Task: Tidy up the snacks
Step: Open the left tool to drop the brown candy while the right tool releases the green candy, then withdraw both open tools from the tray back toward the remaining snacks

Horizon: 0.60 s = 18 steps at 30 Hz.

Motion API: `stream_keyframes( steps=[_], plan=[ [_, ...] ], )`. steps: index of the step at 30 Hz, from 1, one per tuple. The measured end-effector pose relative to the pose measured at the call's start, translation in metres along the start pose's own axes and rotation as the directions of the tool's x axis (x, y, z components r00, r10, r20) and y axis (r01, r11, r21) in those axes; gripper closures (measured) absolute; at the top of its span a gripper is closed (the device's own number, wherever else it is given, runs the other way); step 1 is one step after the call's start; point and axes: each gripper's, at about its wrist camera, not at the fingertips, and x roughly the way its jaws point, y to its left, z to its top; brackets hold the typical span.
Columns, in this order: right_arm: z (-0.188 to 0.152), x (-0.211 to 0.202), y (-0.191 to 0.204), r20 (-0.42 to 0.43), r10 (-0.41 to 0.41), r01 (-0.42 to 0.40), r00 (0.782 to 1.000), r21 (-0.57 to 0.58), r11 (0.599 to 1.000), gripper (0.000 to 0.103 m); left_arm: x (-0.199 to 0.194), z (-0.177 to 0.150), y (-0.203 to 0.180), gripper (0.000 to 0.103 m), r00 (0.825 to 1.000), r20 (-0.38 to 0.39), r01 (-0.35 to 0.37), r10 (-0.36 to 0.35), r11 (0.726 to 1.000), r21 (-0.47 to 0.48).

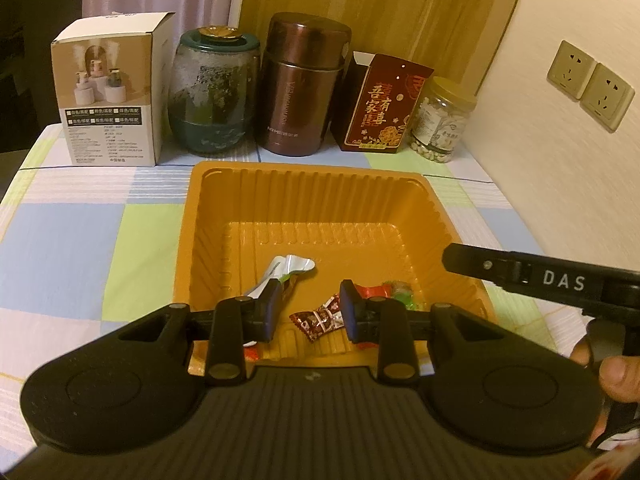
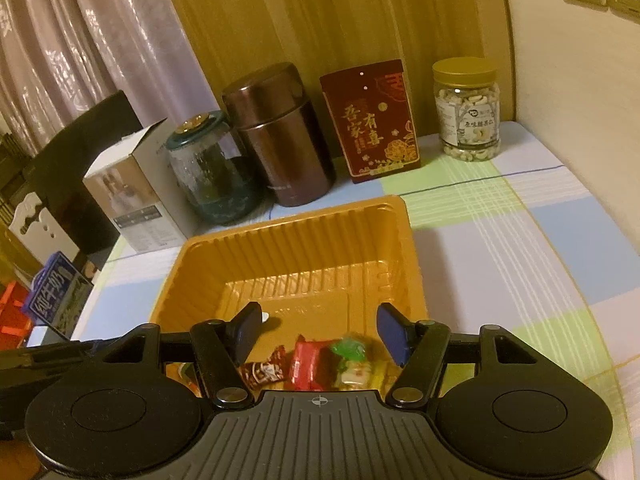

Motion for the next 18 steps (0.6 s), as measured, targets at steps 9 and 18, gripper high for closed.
stream_keyframes(
  steps=[9, 18],
  plan=[
    [-0.011, -0.031, 0.004, -0.005, -0.045, 0.045, 0.999, -0.011, 0.999, 0.039, -0.032, -0.018, -0.005, 0.068, 1.000, 0.007, -0.022, 0.022, 1.000, -0.003],
    [-0.039, -0.081, 0.017, -0.009, -0.061, 0.061, 0.998, -0.015, 0.998, 0.039, -0.082, -0.047, -0.008, 0.062, 1.000, 0.014, -0.019, 0.019, 0.999, -0.048]
  ],
)
